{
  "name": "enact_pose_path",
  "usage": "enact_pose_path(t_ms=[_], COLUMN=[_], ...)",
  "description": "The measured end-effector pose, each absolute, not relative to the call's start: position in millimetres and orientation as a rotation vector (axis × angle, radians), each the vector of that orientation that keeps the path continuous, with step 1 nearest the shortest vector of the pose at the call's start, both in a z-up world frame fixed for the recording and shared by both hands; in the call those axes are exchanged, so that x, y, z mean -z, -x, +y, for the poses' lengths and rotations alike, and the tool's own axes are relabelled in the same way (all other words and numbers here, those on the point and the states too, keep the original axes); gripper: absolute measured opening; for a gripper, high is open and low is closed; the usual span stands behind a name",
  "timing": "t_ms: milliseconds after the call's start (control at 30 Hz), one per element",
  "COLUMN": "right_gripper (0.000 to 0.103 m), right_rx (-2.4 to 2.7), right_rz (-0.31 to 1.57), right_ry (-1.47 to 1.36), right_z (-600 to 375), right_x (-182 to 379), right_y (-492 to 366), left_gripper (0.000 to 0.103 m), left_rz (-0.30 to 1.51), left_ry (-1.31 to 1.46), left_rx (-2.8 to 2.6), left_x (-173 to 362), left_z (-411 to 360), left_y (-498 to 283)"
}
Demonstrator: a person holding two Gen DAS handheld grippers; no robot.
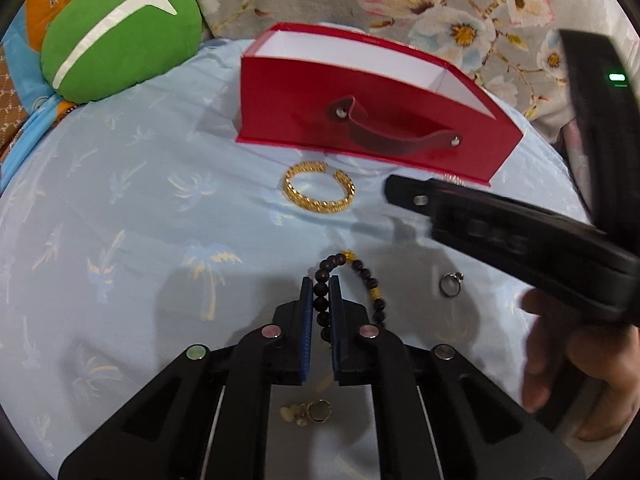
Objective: Organize jewelry
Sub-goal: 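Grasp the black bead bracelet with the left tool while the right tool grasps the gold twisted bangle, then carry the bracelet with the left tool while the right tool carries the bangle into the red box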
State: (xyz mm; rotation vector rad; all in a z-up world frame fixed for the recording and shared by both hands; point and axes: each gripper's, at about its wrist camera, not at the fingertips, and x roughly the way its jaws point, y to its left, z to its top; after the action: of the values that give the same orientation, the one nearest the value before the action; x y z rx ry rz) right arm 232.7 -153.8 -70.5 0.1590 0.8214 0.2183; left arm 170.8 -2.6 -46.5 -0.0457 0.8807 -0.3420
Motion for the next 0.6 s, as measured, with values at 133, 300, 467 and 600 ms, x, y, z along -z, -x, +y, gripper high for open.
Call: enact_pose_path(t_ms=[133,300,467,600], right_gripper=[0.036,0.019,0.004,0.003], right_rx=[-0.225,-0.202,-0.185,-0.188], right_rz=[0.854,0.897,0.901,0.87], right_ry=[-0.151,-0.118,-0.111,-0.136], right_z=[-139.3,-129.7,-132.1,-140.2], right_x=[78.3,88.1,94.3,88.7], right_y=[-257.2,-274.1,-273.6,-263.6], left_gripper=[0.007,0.007,0.006,0.007], left_rz=[0.862,0.855,0.854,0.849], left_ry=[0.06,0.08,0.093,0.099], left_rx=[0.333,0.325,0.317,0.311], left_x=[37.2,32.2,30.5,28.1], left_z=[8.9,17.2,23.1,24.6], left_y=[-170.3,-172.1,-175.6,-175.8])
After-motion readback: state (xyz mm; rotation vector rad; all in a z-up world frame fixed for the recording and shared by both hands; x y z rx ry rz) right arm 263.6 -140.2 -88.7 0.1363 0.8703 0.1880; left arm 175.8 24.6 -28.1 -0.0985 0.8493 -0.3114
